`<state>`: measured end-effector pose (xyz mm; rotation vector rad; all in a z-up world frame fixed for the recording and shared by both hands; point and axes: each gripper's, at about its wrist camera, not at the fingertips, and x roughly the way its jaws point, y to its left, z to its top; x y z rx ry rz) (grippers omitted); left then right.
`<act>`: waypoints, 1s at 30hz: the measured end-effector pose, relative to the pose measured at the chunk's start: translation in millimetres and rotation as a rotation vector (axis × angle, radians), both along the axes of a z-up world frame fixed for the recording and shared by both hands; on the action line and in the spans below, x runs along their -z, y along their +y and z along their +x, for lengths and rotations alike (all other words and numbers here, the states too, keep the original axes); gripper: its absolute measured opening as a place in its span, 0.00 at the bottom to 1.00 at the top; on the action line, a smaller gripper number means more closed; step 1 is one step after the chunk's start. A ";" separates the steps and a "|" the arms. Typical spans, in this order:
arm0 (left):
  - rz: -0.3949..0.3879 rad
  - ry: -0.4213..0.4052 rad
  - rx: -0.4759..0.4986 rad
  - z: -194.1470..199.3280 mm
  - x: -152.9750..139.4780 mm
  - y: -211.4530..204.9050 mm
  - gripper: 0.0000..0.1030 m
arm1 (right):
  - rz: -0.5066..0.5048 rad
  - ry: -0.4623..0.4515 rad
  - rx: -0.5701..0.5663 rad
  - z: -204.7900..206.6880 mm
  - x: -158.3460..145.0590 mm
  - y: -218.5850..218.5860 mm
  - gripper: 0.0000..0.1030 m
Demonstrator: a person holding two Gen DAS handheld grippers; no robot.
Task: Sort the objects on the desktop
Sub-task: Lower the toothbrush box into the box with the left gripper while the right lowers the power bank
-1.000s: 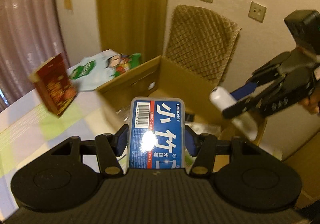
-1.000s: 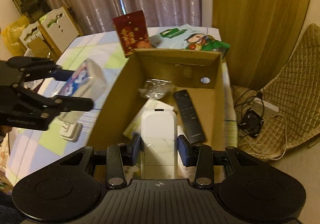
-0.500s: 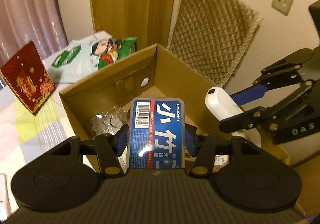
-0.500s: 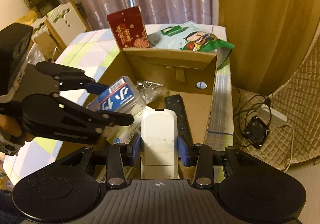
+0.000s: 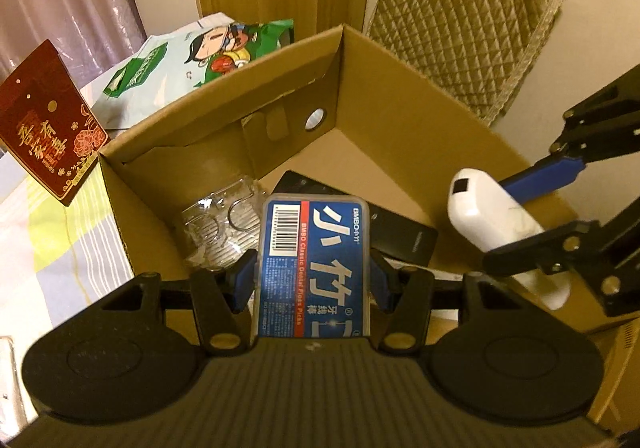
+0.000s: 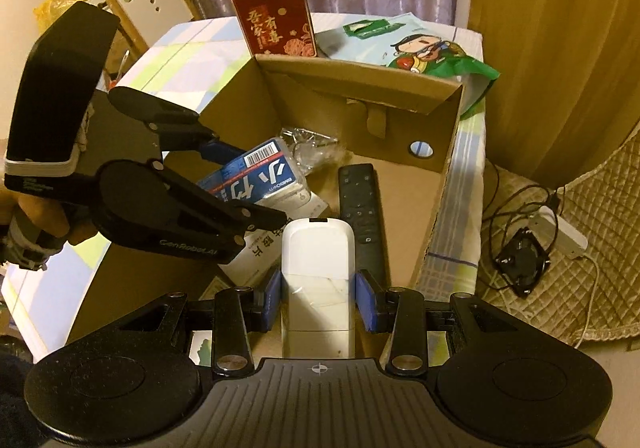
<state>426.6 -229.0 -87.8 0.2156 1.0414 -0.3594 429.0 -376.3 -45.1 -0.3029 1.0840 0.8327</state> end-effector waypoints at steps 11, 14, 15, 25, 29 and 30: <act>0.037 0.010 0.024 -1.9 7.2 -3.0 0.51 | -0.031 0.012 -0.005 4.4 8.9 2.9 0.38; 0.036 0.014 0.026 -1.5 10.7 -3.3 0.51 | -0.034 0.013 -0.005 5.3 9.5 3.5 0.38; 0.038 0.015 0.027 -1.4 11.9 -3.6 0.51 | -0.035 0.013 -0.006 5.2 9.6 3.6 0.38; 0.031 0.014 0.026 -2.7 11.7 -6.9 0.64 | -0.041 0.017 -0.011 3.9 10.8 3.5 0.38; 0.019 -0.010 0.000 -6.6 2.0 -3.3 0.77 | -0.053 0.017 -0.028 1.8 12.1 5.1 0.38; 0.016 -0.016 -0.007 -7.5 -0.5 -2.4 0.78 | -0.058 0.016 -0.034 1.3 12.7 6.3 0.38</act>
